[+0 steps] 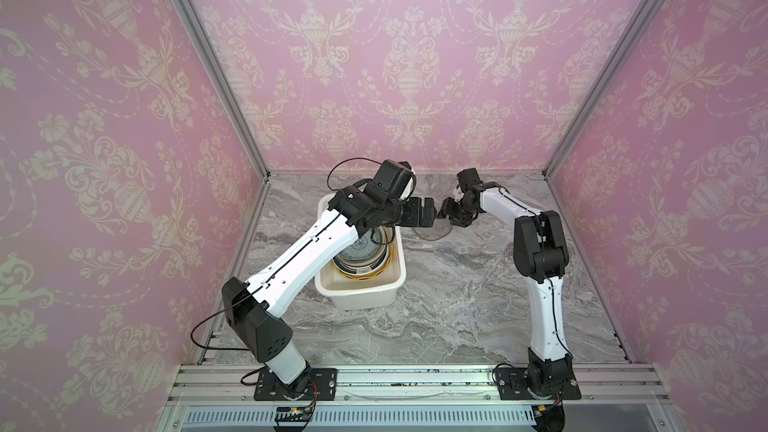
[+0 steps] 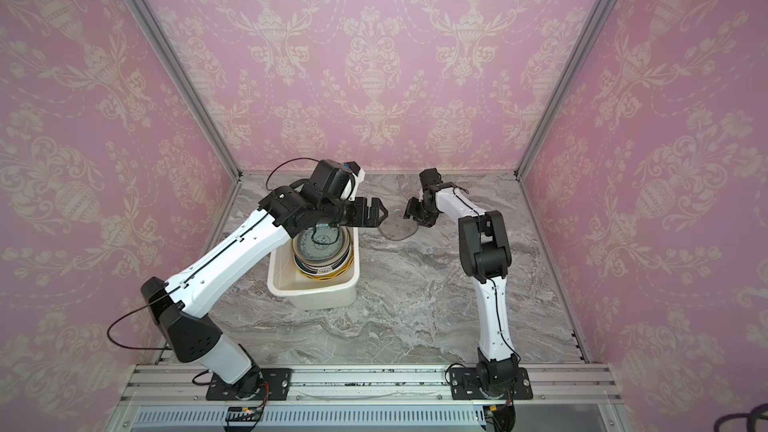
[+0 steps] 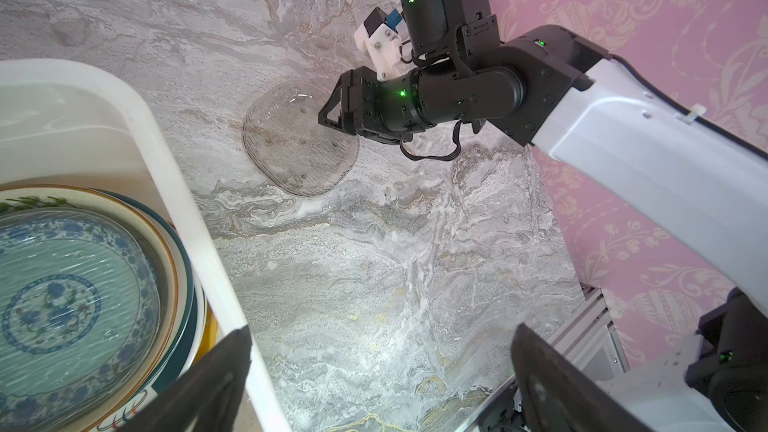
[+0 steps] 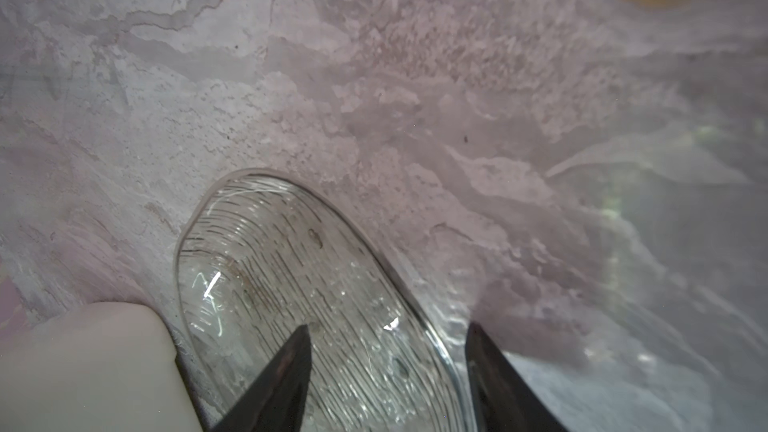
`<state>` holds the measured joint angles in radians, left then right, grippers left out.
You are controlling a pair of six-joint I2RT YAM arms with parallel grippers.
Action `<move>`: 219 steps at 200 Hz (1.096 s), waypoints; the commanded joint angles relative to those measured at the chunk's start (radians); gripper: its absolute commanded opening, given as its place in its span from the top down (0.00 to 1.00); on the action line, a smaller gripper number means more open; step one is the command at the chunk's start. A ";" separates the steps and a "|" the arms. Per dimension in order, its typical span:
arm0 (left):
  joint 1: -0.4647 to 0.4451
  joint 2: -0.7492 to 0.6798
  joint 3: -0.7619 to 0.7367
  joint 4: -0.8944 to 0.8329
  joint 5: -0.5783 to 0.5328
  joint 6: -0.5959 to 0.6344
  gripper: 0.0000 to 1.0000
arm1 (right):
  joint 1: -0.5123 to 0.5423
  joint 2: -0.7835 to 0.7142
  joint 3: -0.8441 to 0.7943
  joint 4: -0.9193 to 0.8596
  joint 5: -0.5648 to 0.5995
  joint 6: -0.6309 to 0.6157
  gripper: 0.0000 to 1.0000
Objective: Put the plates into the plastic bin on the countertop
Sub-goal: 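Grasp the rim of the second clear glass plate with the right gripper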
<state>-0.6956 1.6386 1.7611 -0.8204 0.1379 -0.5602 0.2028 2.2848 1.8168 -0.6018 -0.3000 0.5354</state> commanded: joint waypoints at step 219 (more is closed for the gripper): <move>0.009 -0.328 -0.136 -0.019 -0.221 0.014 0.01 | -0.003 -0.568 -0.374 -0.032 0.028 0.114 1.00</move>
<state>-0.6956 1.4284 1.6905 -0.8516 0.0170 -0.5629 0.1932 1.8469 1.4601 -0.5617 -0.2993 0.5831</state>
